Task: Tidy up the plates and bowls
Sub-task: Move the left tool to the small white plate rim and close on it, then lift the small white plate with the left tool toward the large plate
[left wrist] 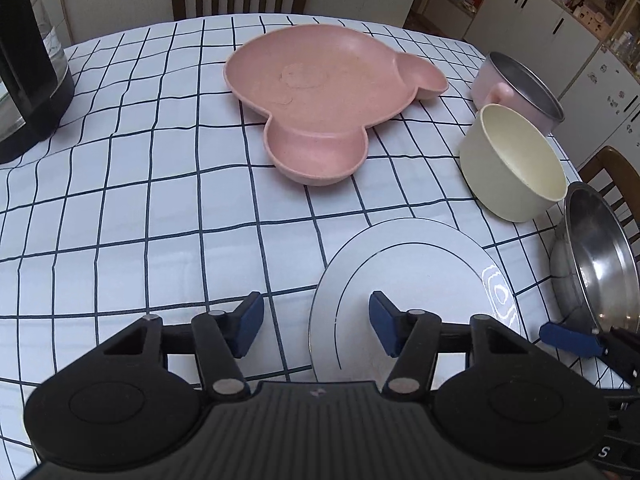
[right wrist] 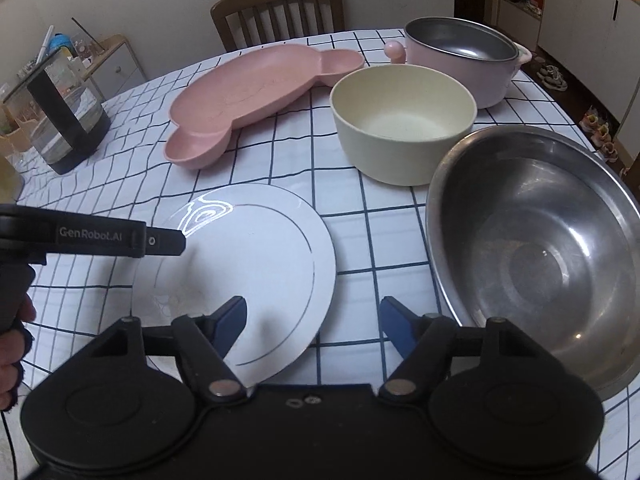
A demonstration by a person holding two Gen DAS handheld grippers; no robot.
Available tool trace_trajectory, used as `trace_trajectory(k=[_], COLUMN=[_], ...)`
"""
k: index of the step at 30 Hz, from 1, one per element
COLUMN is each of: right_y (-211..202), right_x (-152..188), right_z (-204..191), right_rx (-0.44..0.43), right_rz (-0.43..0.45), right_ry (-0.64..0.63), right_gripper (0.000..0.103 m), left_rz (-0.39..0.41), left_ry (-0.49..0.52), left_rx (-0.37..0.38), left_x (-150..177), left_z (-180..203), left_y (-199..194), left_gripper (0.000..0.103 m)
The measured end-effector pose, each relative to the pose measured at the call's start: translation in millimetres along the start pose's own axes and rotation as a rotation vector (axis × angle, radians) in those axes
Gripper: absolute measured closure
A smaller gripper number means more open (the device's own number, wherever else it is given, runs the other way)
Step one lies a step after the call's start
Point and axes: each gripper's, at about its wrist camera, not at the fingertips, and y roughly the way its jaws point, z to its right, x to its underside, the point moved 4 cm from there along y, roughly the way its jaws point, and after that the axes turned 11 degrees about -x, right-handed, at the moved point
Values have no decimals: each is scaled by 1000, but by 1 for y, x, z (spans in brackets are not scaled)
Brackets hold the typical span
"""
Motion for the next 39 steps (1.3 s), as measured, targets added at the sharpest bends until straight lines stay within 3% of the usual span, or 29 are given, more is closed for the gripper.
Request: trace_trajectory(k=[3,8,10,20,22,24,39], right_y=[-1,-5,-5,2,4,5,-10], right_x=[9,23,21,13,12,13,17], right_z=[3,7,9,19,18,18,5], right_rx=[-2,3,-13,-46,-55,-66,-102], right_rz=[8,52,69,97,89,84,90], right_ry=[57,157,184,262,264,275,241], right_gripper=[43,49,57,69,85,89,92], left_rz=[-6,-6,-8,-20,-16,-15,8], left_ry=[-3,0,-2,-26,-21,-23,-63], left_rx=[11,23,26,59,54,57,51], left_x=[0,-3,-4,-2,-2,-1,22], left_z=[-2,-3,-4,-3,-2,-3,-20], left_y=[2,2,3,2,1,1,-34], left_gripper=[57,64,68,86,86,87,88])
